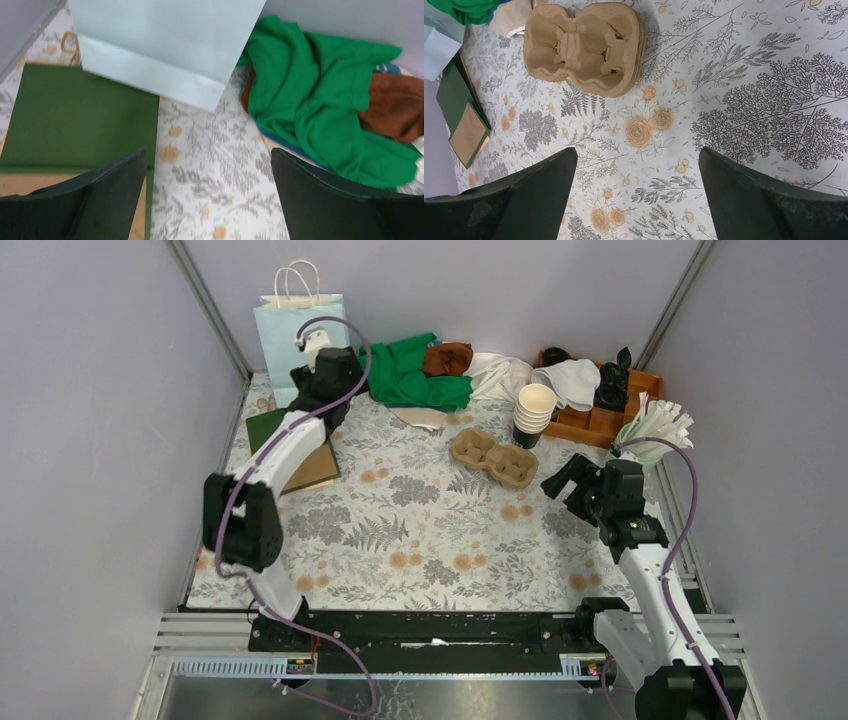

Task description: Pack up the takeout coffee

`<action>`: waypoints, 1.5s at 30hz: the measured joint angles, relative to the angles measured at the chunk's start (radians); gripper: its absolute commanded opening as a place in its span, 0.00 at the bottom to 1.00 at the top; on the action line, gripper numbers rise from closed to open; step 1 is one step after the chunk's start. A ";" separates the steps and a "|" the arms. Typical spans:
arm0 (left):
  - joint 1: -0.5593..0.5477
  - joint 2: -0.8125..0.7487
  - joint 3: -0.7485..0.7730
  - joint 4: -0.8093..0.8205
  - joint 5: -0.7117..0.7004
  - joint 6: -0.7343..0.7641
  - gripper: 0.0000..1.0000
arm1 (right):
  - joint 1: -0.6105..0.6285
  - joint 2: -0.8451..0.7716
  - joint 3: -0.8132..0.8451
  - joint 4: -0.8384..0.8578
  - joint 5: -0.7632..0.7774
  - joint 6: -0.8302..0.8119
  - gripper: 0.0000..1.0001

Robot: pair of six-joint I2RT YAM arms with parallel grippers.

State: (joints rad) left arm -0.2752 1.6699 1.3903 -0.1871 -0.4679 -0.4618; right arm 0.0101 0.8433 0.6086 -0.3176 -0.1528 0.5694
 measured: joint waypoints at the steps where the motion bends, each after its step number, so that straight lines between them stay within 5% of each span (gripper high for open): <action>1: 0.000 0.048 0.045 0.000 -0.014 0.013 0.95 | 0.000 -0.002 0.000 -0.001 0.000 0.000 1.00; 8: 0.000 0.394 0.393 -0.030 -0.103 0.098 0.80 | 0.000 -0.013 0.000 -0.021 0.001 0.001 0.99; 16: 0.000 0.612 0.643 -0.053 -0.163 0.172 0.66 | 0.000 -0.039 0.000 -0.038 0.003 0.004 0.99; 35: 0.000 0.774 0.764 0.063 -0.274 0.337 0.48 | 0.000 -0.012 0.041 -0.058 0.009 0.005 0.99; 38: 0.000 0.787 0.769 0.091 -0.285 0.359 0.37 | 0.000 -0.011 0.048 -0.058 0.009 0.005 0.99; 43: 0.000 0.808 0.774 0.111 -0.300 0.382 0.00 | 0.000 -0.012 0.051 -0.058 0.009 0.005 0.99; 45: -0.003 0.808 0.773 0.111 -0.310 0.395 0.00 | 0.000 -0.012 0.051 -0.058 0.008 0.006 0.99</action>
State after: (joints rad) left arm -0.2779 2.4783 2.1635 -0.0761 -0.7780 -0.0669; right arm 0.0101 0.8310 0.6598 -0.3759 -0.1444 0.5755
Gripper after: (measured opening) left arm 0.034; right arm 0.992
